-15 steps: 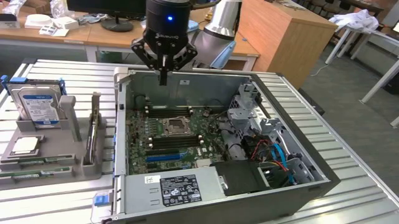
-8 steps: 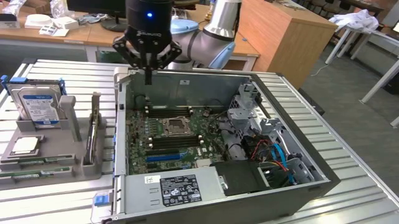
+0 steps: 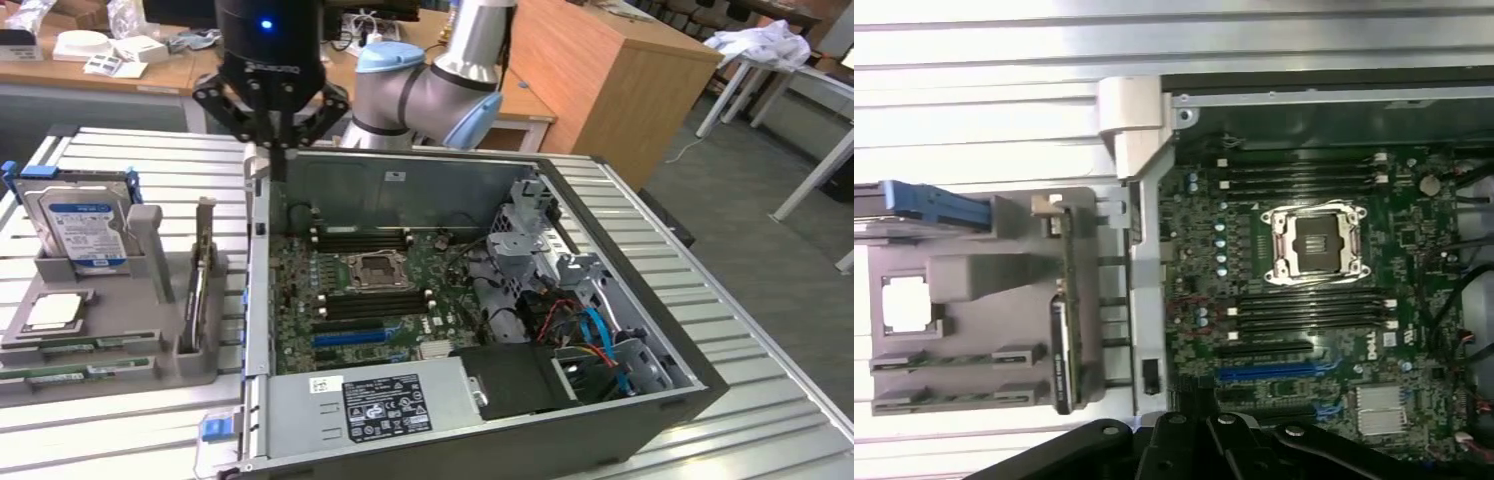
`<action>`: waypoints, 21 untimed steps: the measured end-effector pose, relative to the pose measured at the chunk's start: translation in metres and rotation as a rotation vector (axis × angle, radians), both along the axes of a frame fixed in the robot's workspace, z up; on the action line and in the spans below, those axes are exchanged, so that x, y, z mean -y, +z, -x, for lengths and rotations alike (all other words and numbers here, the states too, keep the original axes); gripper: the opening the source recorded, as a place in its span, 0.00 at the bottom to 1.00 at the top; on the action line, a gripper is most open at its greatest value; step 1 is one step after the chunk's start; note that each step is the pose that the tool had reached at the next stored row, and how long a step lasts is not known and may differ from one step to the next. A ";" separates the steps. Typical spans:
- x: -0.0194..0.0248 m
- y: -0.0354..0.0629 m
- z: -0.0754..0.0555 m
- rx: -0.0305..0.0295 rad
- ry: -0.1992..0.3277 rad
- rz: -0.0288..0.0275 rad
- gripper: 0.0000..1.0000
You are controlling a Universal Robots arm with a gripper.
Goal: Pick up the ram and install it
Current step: 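Reach for the ram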
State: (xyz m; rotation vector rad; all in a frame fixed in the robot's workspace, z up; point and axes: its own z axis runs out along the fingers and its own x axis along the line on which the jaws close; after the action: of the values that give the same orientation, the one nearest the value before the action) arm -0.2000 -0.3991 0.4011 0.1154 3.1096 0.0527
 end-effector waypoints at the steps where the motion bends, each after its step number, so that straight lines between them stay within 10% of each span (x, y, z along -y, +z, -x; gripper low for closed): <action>1: 0.0000 0.0000 0.004 0.0000 0.000 0.0023 0.11; 21: 0.0000 0.0001 0.088 0.0000 0.016 0.0567 0.11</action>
State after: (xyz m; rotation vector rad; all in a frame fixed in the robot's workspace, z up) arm -0.2880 -0.3992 0.4013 0.0897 3.1089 -0.0351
